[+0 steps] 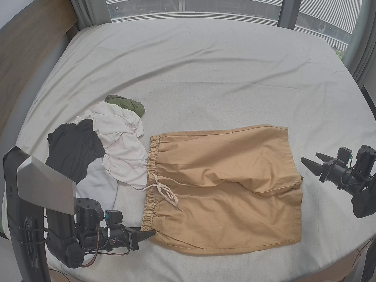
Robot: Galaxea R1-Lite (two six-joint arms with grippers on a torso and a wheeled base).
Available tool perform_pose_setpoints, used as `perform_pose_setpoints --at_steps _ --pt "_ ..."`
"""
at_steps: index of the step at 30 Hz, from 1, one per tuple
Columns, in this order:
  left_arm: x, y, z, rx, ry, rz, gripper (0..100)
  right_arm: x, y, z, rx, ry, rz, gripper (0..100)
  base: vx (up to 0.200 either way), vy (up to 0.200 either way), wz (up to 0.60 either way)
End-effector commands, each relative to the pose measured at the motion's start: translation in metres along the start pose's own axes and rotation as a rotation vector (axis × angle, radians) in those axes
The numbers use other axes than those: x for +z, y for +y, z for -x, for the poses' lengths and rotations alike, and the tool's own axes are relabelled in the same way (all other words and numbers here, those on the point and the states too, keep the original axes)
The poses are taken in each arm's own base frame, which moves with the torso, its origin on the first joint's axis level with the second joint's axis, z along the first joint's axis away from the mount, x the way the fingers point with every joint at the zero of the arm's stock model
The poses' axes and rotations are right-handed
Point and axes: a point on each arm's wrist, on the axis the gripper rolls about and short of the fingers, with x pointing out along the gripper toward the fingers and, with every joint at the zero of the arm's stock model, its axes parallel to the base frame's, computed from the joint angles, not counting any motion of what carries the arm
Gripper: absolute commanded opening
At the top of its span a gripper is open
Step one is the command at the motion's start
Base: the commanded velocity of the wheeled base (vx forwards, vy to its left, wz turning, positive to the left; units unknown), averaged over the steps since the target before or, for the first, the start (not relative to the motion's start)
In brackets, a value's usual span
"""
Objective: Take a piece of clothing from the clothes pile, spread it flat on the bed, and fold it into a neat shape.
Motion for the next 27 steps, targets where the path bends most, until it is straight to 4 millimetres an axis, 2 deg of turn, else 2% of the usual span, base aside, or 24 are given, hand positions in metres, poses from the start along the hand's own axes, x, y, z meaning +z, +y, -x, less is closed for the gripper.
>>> perform_pose_setpoints --at_steps 1,9,14,22,27 --pt "-0.002 0.000 -0.001 -0.001 0.006 0.003 0 -0.004 0.002 0.002 0.004 0.018 -0.008 100 0.000 0.000 0.00" --pt "-0.001 0.001 -0.002 -0.001 0.004 0.001 0 -0.035 0.024 0.017 0.037 0.162 -0.062 100 0.000 0.000 0.00" --pt "-0.001 0.001 -0.002 -0.001 0.003 0.000 0 -0.050 0.025 0.026 0.030 0.256 -0.045 100 0.000 0.000 0.00" --pt "-0.002 0.001 -0.003 -0.001 0.008 0.002 0 -0.076 0.025 0.051 0.008 0.456 -0.041 100 0.000 0.000 0.00" --pt "-0.003 0.002 -0.003 0.000 0.012 0.002 0 -0.083 0.026 0.056 0.015 0.515 -0.048 100 0.000 0.000 0.00"
